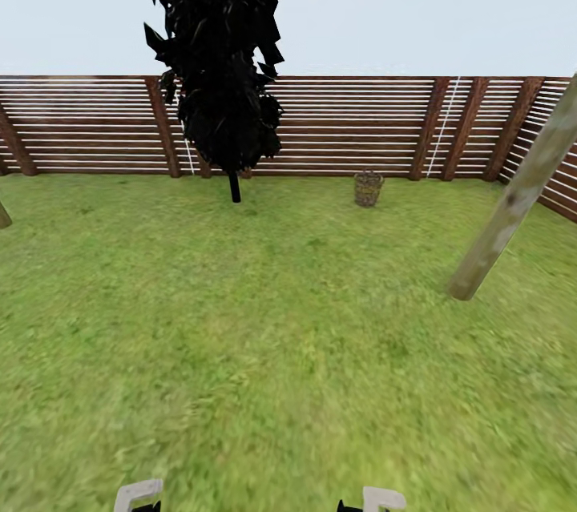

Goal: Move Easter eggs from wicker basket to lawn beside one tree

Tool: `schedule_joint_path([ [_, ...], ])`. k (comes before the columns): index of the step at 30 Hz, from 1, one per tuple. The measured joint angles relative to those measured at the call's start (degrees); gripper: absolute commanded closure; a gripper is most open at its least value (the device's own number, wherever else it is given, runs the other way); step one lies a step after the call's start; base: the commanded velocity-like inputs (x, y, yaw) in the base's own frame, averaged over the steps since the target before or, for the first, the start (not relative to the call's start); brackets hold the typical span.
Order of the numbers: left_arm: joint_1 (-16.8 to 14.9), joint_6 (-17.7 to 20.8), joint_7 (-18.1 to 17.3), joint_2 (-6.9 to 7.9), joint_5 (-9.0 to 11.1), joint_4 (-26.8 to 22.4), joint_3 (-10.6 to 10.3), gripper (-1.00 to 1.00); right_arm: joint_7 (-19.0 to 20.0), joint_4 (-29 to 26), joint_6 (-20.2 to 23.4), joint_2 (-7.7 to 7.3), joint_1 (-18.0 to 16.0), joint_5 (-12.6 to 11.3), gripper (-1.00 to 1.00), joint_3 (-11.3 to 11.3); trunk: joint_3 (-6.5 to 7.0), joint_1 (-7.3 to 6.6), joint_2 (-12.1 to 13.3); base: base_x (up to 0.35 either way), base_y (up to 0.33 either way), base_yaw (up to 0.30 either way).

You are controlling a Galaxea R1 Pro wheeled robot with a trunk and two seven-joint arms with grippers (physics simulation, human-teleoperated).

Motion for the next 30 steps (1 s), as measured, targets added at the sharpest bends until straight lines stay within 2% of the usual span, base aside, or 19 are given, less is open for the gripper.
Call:
schedule_joint_path([
  [30,0.0,0.0,0.03,0.21,0.02,0.0,0.02,-1.0,-0.07,0.0,0.06,-0.22,0.0,-0.22,-1.0,-0.11,0.0,0.0,0.0,0.326,0.0,0.0],
])
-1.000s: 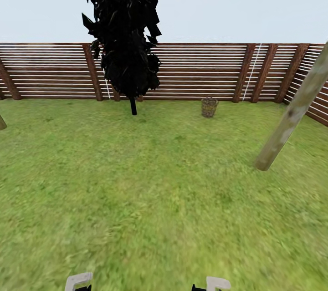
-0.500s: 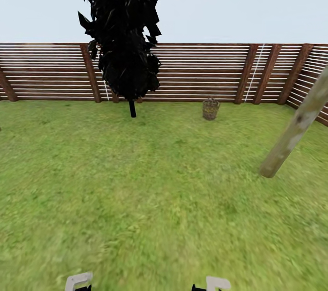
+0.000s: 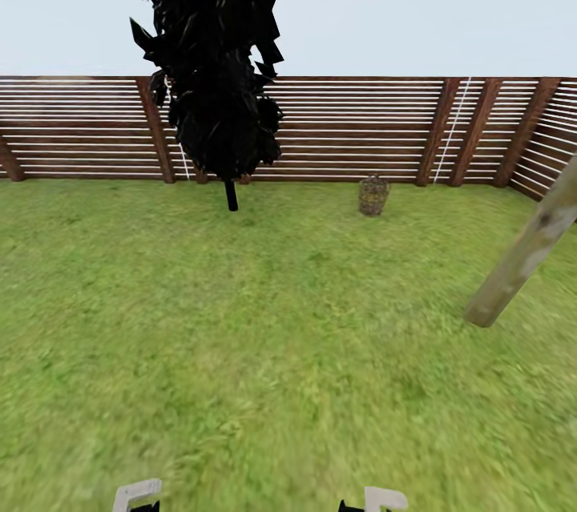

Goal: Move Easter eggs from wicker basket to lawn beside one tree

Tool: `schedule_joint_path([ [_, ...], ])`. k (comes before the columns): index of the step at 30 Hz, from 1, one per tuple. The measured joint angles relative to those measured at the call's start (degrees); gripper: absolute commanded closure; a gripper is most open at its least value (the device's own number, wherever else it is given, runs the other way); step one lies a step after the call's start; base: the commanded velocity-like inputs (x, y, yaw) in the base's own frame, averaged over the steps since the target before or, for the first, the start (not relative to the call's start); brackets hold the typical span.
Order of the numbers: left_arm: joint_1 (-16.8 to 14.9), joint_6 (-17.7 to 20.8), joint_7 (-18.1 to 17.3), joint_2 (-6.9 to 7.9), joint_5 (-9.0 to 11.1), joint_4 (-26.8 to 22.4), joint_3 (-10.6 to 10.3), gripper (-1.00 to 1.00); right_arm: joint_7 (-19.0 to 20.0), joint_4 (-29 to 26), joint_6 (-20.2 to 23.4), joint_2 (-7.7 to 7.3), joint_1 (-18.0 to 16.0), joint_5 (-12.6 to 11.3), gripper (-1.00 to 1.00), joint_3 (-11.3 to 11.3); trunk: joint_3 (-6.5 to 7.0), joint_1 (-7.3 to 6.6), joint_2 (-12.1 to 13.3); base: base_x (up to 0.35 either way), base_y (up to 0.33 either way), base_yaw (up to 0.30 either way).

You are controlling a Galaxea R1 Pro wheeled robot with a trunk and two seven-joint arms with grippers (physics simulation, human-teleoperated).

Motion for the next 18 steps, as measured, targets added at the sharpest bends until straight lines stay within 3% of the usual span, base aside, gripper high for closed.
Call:
schedule_joint_path([
  [18,0.06,0.0,-0.05,-0.11,-0.11,0.0,-0.02,-1.0,0.0,0.0,0.04,0.04,0.0,0.09,-1.0,0.03,0.0,0.0,0.0,0.317,0.0,0.0],
])
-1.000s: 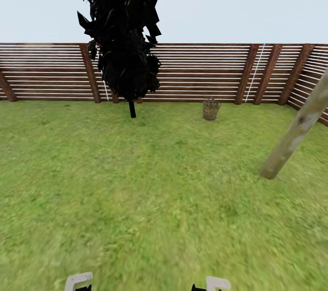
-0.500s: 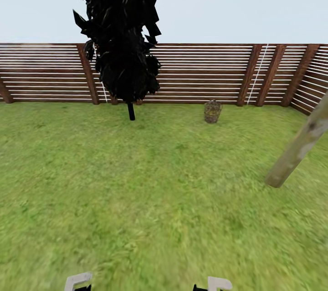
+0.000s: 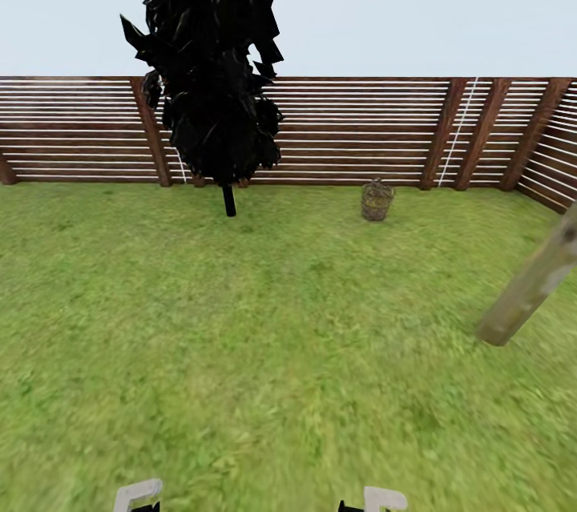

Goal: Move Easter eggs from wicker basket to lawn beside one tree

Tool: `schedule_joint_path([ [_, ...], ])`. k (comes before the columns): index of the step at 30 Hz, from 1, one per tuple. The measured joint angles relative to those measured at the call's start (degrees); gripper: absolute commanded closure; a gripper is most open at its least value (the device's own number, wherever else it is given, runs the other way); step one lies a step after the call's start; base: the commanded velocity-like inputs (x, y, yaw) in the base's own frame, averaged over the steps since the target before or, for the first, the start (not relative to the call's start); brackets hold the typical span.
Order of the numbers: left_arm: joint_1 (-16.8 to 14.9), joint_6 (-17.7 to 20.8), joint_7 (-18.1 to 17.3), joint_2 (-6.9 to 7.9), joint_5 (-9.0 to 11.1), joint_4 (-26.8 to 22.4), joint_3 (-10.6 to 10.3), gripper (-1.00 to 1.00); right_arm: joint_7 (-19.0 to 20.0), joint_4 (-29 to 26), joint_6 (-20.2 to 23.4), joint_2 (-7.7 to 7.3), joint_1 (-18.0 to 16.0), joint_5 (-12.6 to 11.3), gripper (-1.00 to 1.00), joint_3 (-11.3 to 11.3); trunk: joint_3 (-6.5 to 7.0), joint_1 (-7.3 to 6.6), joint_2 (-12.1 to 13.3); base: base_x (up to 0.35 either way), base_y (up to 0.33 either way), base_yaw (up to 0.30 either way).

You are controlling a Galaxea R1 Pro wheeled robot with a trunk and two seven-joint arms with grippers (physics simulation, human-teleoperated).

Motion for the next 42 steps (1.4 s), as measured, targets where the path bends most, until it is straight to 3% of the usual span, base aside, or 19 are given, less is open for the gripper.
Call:
schedule_joint_path([
  [28,0.0,0.0,0.02,0.02,0.07,0.0,0.0,-1.0,0.18,0.0,-0.09,-0.01,0.0,-0.11,-1.0,0.0,0.0,0.0,0.0,0.305,0.02,-0.001],
  [42,-0.01,0.0,0.03,0.07,0.07,0.01,0.0,-1.0,0.18,-0.02,-0.1,0.21,0.03,-0.04,-1.0,0.0,0.0,0.0,0.0,0.297,0.15,-0.22],
])
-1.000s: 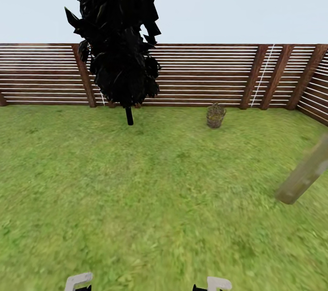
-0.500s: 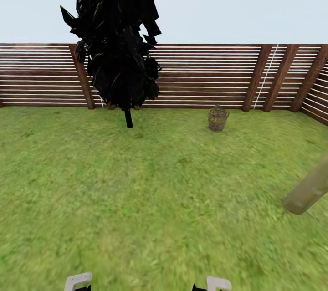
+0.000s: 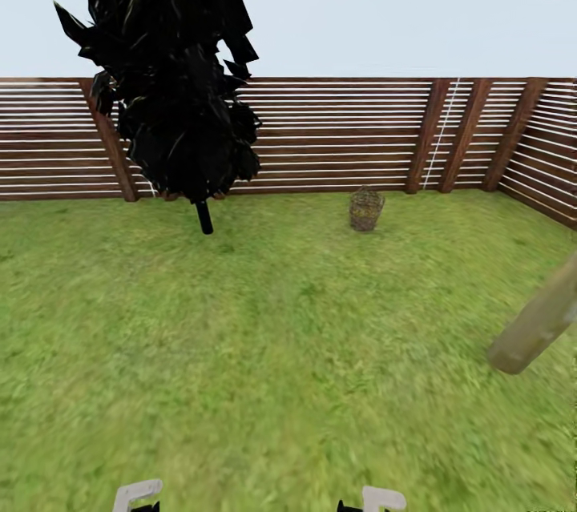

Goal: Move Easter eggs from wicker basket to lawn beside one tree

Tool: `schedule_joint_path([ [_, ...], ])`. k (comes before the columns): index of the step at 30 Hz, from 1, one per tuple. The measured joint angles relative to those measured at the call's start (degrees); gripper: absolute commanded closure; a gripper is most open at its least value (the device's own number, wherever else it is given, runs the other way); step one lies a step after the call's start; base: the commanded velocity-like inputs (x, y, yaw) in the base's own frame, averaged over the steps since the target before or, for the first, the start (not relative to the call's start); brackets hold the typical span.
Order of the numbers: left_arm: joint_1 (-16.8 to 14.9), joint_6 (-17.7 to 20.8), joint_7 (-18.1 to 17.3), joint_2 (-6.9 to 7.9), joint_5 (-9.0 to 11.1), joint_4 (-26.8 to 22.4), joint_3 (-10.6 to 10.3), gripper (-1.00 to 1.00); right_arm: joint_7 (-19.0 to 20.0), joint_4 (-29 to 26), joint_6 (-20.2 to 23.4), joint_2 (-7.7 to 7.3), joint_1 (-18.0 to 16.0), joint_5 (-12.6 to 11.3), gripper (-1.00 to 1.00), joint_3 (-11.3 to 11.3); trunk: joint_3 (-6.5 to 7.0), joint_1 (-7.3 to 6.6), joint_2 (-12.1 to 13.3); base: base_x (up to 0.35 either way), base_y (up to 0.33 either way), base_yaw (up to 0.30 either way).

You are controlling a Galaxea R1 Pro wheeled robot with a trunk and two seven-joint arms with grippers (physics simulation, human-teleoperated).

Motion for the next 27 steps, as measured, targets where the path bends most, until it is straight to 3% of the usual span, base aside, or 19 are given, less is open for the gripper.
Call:
schedule_joint_path([
  [6,0.0,0.0,0.0,-0.04,0.0,0.0,0.0,-1.0,0.0,0.0,0.02,0.0,-0.01,0.0,-1.0,0.0,0.0,0.0,0.0,0.294,0.16,-0.247],
  [16,0.01,0.0,0.0,0.0,0.0,-0.01,0.0,-1.0,0.0,0.01,0.01,0.0,-0.02,0.0,-1.0,0.0,0.06,0.0,0.0,0.294,0.16,-0.086],
  [27,0.0,0.0,0.0,-0.04,0.0,0.0,0.0,-1.0,0.01,-0.01,0.02,0.0,-0.01,0.0,-1.0,0.07,0.61,0.0,0.0,0.294,0.16,-0.225],
])
